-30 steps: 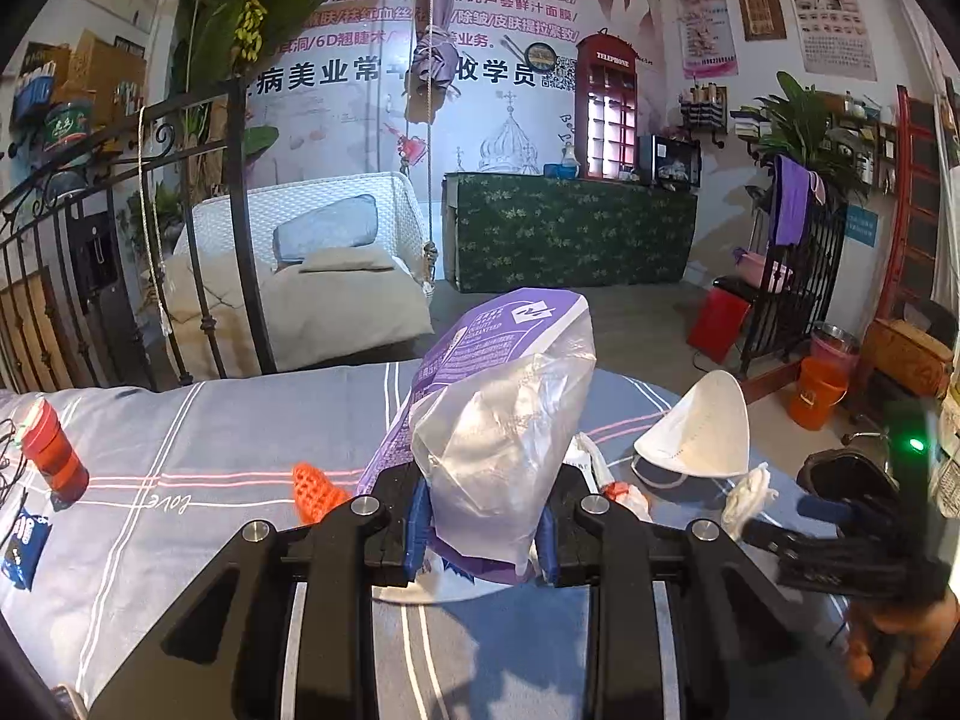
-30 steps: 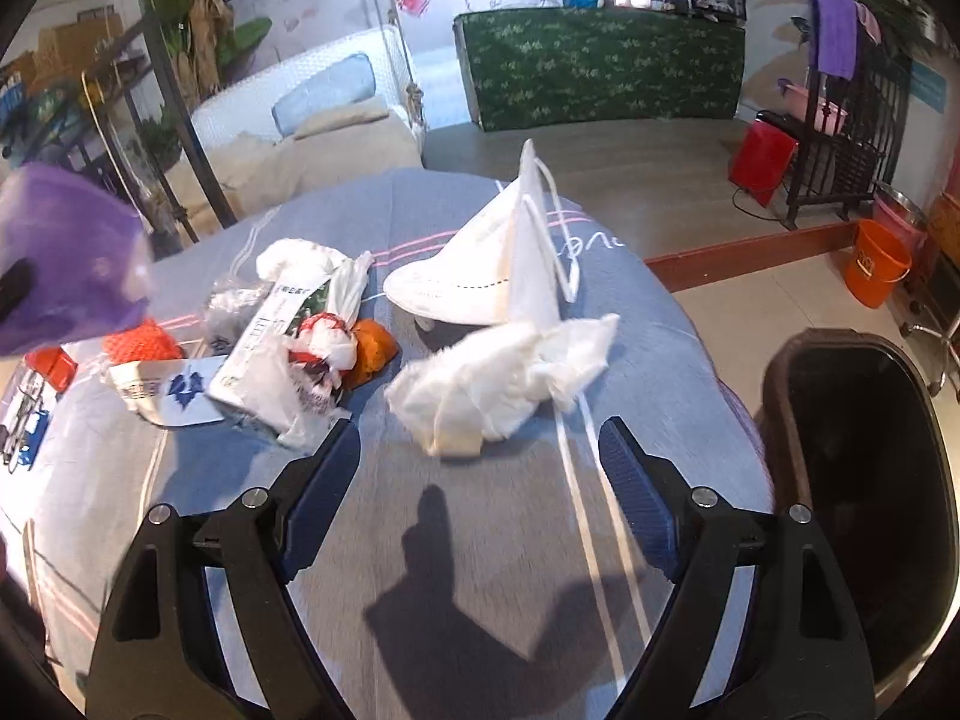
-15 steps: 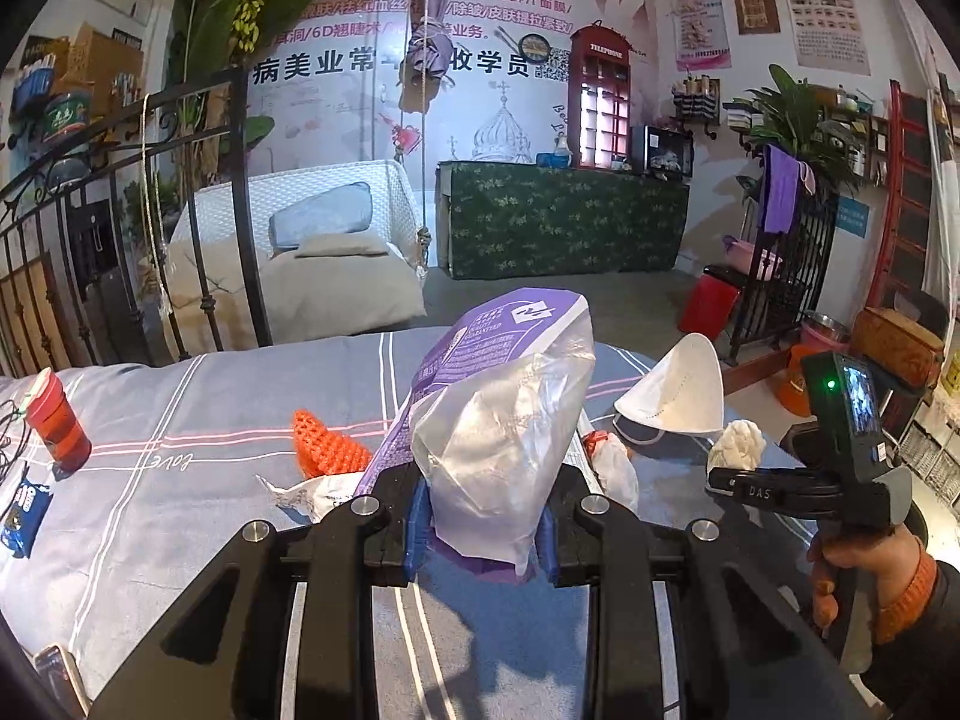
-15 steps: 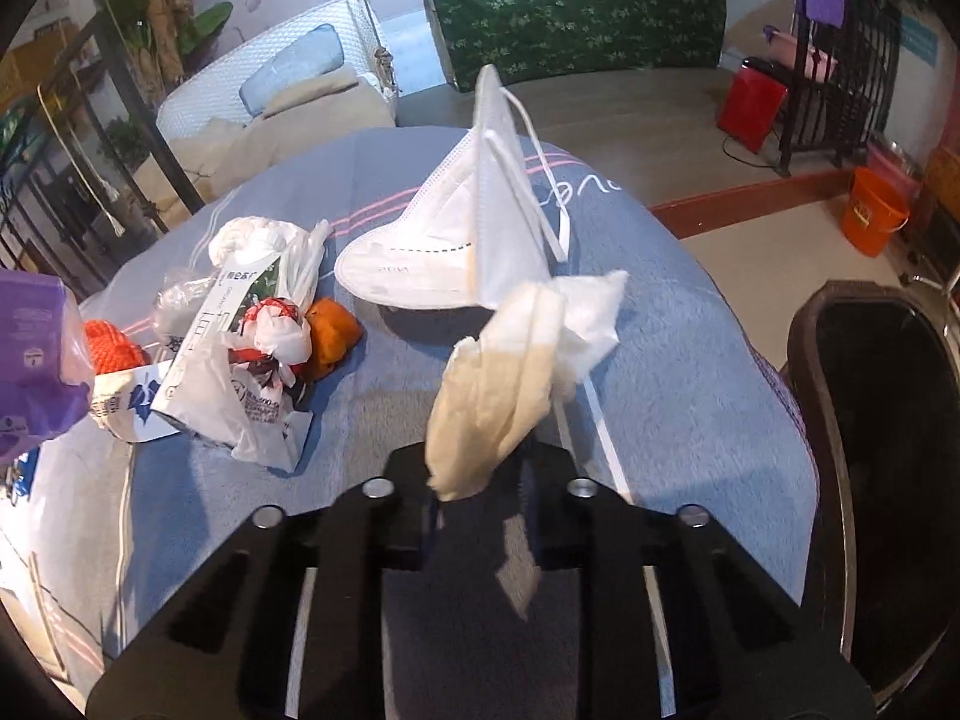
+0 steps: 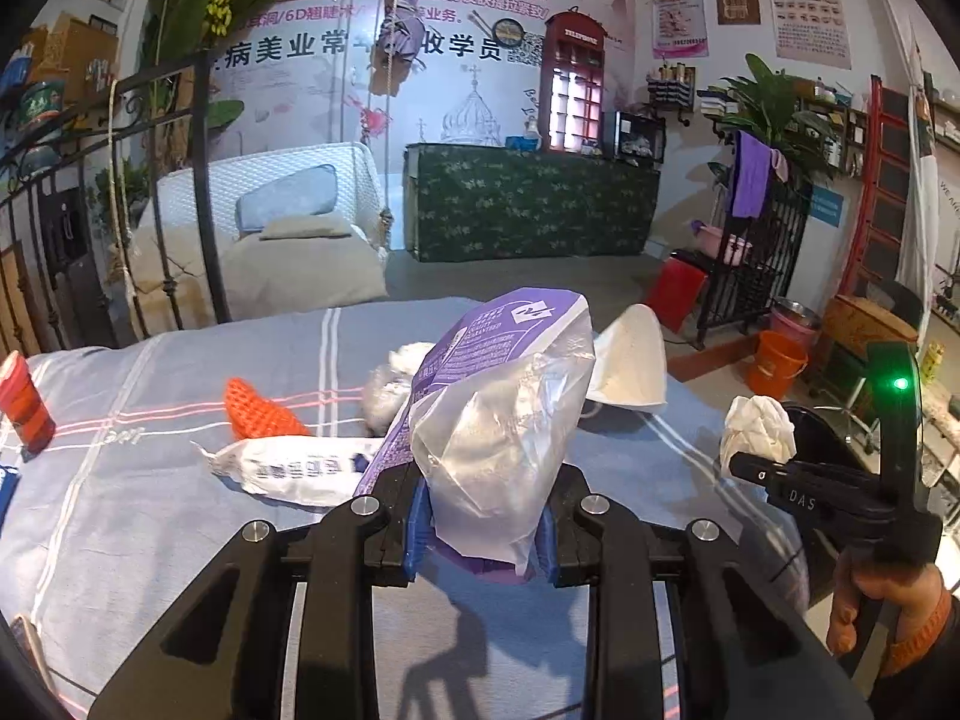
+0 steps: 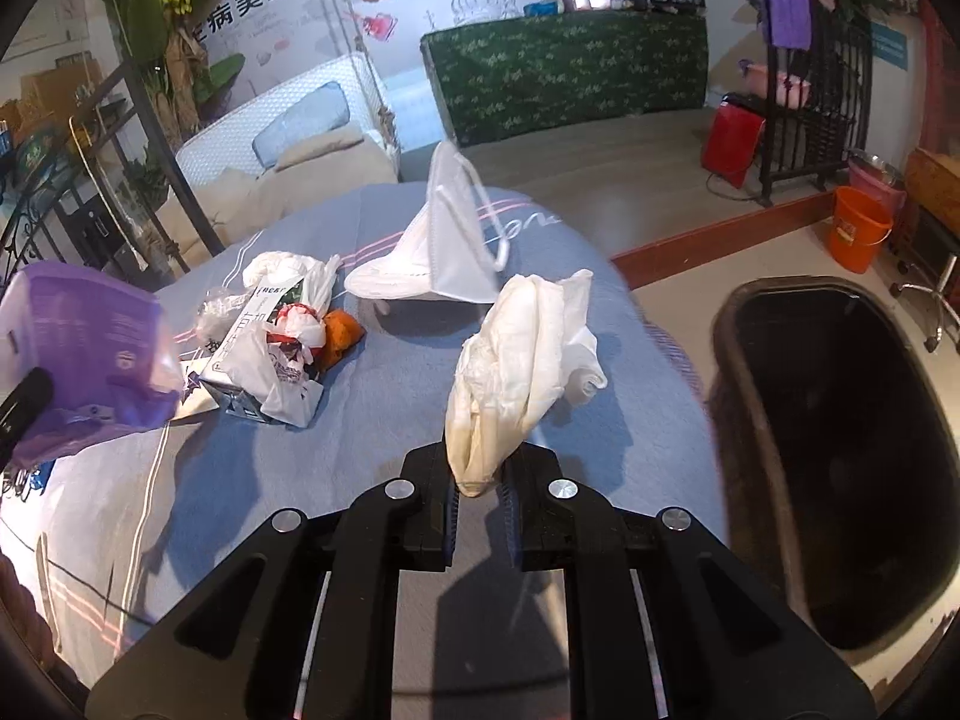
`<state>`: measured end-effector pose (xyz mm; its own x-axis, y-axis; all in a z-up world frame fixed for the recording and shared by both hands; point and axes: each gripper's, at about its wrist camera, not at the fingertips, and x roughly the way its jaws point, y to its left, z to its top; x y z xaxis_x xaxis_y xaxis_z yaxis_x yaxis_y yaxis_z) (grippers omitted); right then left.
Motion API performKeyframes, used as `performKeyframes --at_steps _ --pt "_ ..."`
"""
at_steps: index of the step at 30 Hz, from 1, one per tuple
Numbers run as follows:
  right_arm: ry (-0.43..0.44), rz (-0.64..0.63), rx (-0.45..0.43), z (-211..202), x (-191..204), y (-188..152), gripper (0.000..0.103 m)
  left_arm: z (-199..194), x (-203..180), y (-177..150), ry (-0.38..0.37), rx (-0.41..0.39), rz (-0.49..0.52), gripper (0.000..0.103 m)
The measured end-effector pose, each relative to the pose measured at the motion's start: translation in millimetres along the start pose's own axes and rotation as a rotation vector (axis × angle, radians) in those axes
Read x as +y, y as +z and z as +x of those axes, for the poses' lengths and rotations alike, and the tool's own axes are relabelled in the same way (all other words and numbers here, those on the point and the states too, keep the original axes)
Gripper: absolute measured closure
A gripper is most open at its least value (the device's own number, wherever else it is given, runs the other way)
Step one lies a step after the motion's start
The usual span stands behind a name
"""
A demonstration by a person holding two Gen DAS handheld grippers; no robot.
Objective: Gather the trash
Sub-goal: 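Carry the snack bag and tissue with both tools over the wastebasket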
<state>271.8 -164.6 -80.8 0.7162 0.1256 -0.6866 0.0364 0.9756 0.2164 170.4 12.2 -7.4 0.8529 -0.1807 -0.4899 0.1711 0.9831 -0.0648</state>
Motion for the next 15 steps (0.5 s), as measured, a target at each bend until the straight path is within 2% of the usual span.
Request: performKeyframes --at_steps 6,15 --pt "-0.039 0.038 -0.061 -33.7 -27.6 -6.4 0.09 1.0 -36.5 2.8 -0.101 -0.025 0.054 0.075" --pt "-0.155 0.172 -0.105 -71.3 -101.3 -19.0 0.09 11.1 -106.4 11.4 -0.29 -0.059 0.151 0.075"
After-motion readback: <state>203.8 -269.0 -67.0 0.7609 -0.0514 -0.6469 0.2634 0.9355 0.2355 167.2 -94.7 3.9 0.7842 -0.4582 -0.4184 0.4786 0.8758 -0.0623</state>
